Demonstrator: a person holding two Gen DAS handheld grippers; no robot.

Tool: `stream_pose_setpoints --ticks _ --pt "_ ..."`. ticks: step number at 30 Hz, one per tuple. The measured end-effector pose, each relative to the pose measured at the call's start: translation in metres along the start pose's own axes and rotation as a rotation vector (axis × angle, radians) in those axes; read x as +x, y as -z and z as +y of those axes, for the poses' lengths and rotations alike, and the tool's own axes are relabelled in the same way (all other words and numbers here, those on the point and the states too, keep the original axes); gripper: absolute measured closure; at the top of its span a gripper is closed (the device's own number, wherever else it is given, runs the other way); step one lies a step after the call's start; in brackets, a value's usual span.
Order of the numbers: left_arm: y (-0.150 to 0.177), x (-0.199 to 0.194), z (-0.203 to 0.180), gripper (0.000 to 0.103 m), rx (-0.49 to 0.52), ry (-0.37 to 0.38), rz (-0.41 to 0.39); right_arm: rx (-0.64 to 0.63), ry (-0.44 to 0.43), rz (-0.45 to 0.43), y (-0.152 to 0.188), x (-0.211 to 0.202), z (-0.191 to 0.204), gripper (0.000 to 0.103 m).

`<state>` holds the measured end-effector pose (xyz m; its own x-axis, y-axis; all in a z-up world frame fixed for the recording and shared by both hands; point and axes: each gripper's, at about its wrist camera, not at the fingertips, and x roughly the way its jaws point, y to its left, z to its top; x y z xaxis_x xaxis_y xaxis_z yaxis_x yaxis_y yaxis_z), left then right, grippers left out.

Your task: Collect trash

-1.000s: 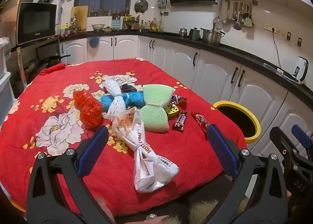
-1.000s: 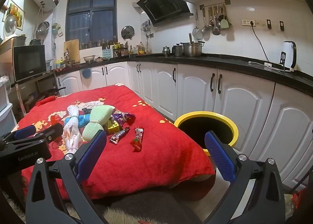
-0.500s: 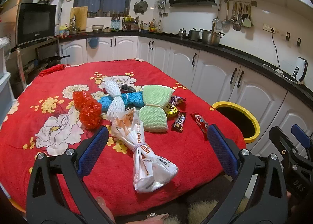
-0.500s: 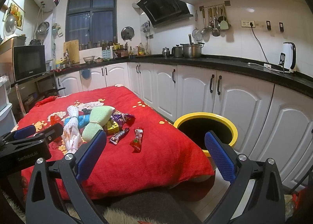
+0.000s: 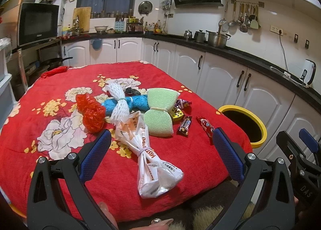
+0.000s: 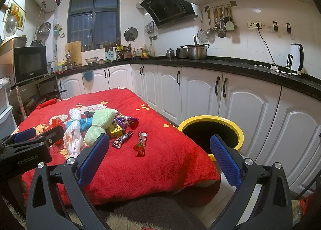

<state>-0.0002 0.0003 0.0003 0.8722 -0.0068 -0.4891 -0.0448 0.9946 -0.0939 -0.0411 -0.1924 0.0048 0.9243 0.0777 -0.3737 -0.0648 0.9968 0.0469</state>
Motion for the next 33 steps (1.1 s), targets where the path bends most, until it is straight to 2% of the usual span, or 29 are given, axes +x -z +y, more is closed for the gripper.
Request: stream_pose_setpoints --ticks 16,25,33 --pt "-0.009 -0.003 0.010 0.010 -0.023 -0.004 0.011 -0.016 -0.011 0.014 -0.004 0.002 0.004 0.005" --pt "-0.008 0.016 0.038 0.010 -0.104 -0.045 0.047 -0.073 -0.040 0.052 -0.006 0.024 0.013 0.005" --pt "-0.021 0.036 0.054 0.010 -0.139 -0.019 0.073 -0.109 -0.045 0.076 -0.024 0.056 0.020 0.005"
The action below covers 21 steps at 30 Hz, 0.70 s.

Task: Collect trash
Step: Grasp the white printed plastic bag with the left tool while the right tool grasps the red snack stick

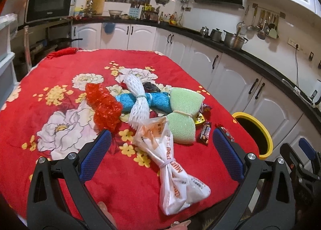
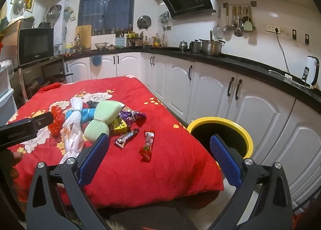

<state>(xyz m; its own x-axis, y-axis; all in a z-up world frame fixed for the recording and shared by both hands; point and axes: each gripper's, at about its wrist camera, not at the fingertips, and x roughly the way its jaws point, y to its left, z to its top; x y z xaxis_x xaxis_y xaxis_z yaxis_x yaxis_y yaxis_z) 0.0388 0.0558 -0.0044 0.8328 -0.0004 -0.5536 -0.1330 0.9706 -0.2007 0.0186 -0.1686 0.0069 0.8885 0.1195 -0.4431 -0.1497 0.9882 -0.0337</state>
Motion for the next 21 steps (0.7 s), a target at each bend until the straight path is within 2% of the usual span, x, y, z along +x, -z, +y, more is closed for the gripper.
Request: stream_pose_setpoints --ticks 6,12,17,18,21 --pt "-0.007 0.030 -0.005 0.010 0.027 -0.029 0.070 0.032 -0.016 0.034 -0.018 0.033 -0.009 0.005" --pt "0.000 0.063 -0.006 0.010 0.025 -0.028 0.168 0.000 -0.031 0.082 -0.022 0.067 -0.011 0.005" --pt "0.010 0.086 -0.001 0.011 0.007 -0.037 0.232 -0.018 -0.066 0.164 -0.018 0.099 -0.011 0.006" --pt "0.012 0.090 -0.001 0.014 0.006 -0.037 0.246 -0.018 -0.074 0.189 -0.015 0.107 -0.011 0.008" --pt "0.017 0.101 -0.001 0.024 0.001 -0.036 0.288 -0.022 -0.098 0.286 -0.008 0.135 -0.009 0.026"
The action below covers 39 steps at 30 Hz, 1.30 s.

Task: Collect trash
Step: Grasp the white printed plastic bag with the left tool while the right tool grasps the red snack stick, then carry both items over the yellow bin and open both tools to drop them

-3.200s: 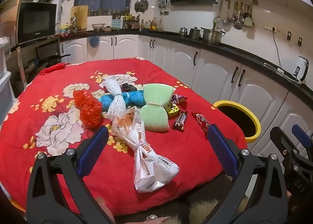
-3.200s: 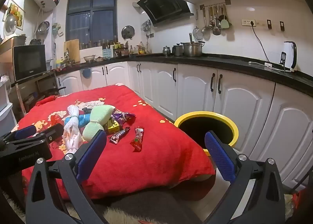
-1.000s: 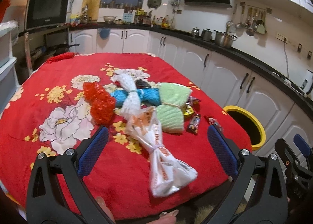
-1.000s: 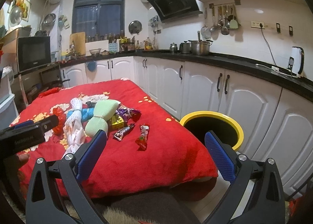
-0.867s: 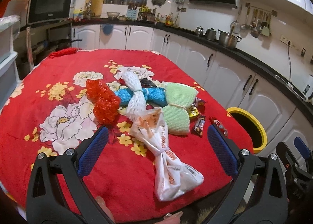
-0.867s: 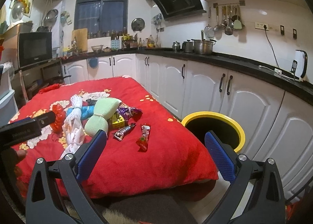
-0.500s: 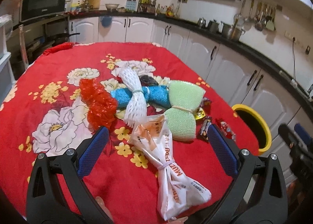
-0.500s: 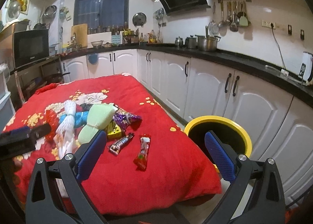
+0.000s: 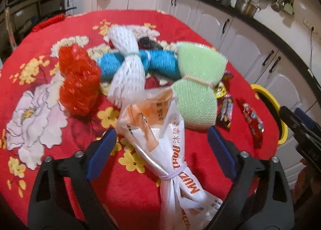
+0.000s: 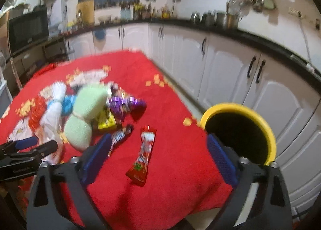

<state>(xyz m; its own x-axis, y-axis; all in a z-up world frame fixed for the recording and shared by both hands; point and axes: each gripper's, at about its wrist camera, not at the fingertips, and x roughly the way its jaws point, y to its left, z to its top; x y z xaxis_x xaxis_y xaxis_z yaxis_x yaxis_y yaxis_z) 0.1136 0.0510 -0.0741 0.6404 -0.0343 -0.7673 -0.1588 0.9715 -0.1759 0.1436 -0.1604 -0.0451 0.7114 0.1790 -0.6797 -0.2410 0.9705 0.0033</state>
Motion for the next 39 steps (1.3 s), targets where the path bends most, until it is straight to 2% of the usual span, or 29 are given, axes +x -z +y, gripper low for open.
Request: stream_pose_setpoints --ticks 3,6,10,11,12,13,14,16,21,27,34,39 --pt "0.003 0.011 0.000 0.033 -0.006 0.000 0.040 0.016 -0.035 0.076 0.001 0.025 0.000 0.031" --pt "0.007 0.016 0.003 0.041 -0.008 0.003 0.055 0.003 -0.056 0.132 0.006 0.045 0.004 0.041" --pt "0.010 0.017 0.009 0.050 -0.015 0.013 0.066 0.026 -0.092 0.221 0.011 0.066 0.003 0.066" --pt "0.011 0.016 0.009 0.050 -0.011 0.017 0.066 0.035 -0.096 0.235 0.013 0.069 0.001 0.068" --pt "0.012 0.015 0.010 0.053 -0.008 0.024 0.066 0.034 -0.096 0.231 0.013 0.069 0.000 0.072" --pt "0.012 0.014 0.010 0.054 -0.007 0.033 0.066 0.029 -0.100 0.226 0.014 0.068 -0.001 0.081" --pt "0.013 0.012 0.011 0.054 -0.008 0.042 0.067 0.029 -0.107 0.226 0.014 0.068 0.000 0.086" --pt "0.016 0.008 0.012 0.060 -0.007 0.059 0.069 0.047 -0.131 0.225 0.013 0.066 -0.003 0.088" --pt "0.020 -0.014 0.004 0.064 0.026 0.092 0.049 0.083 -0.156 0.205 0.012 0.054 -0.014 0.090" --pt "0.003 -0.045 -0.026 0.064 0.113 0.129 -0.043 0.127 -0.155 0.153 0.006 0.033 -0.036 0.090" --pt "-0.037 -0.047 -0.084 0.064 0.223 0.189 -0.122 0.184 -0.076 0.074 -0.007 0.010 -0.082 0.090" --pt "-0.057 -0.031 -0.130 0.064 0.285 0.241 -0.134 0.231 -0.004 0.035 -0.011 -0.001 -0.122 0.090"
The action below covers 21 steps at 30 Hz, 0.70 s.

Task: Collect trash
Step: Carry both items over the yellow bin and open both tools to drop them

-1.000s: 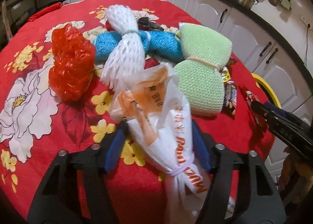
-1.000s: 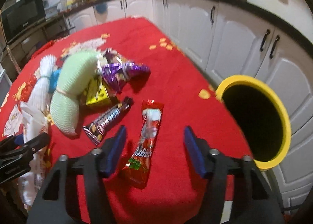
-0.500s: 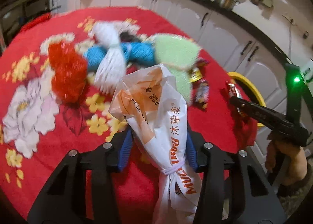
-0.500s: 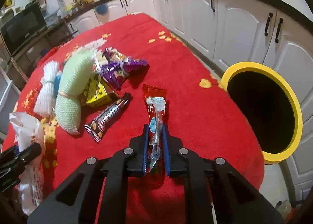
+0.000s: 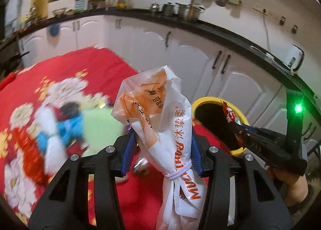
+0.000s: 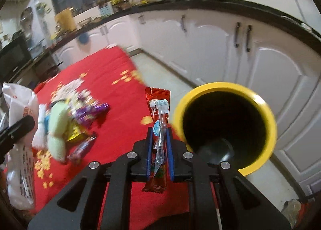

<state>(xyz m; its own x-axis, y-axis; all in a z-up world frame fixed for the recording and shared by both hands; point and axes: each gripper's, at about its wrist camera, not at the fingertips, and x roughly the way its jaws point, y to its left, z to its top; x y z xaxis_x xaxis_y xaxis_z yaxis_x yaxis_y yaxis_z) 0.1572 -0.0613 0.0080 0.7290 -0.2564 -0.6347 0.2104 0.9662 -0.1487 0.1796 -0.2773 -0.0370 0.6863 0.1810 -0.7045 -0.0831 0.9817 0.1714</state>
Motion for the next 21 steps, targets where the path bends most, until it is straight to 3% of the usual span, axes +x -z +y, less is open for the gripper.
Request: stream_pose_setpoints --ticks 11,21 --pt "-0.039 0.085 -0.079 0.064 0.101 0.106 0.028 0.130 0.107 -0.036 -0.006 -0.003 -0.079 0.090" --pt "-0.057 0.161 -0.131 0.064 0.145 0.141 0.076 0.186 0.134 0.003 -0.002 0.026 -0.125 0.090"
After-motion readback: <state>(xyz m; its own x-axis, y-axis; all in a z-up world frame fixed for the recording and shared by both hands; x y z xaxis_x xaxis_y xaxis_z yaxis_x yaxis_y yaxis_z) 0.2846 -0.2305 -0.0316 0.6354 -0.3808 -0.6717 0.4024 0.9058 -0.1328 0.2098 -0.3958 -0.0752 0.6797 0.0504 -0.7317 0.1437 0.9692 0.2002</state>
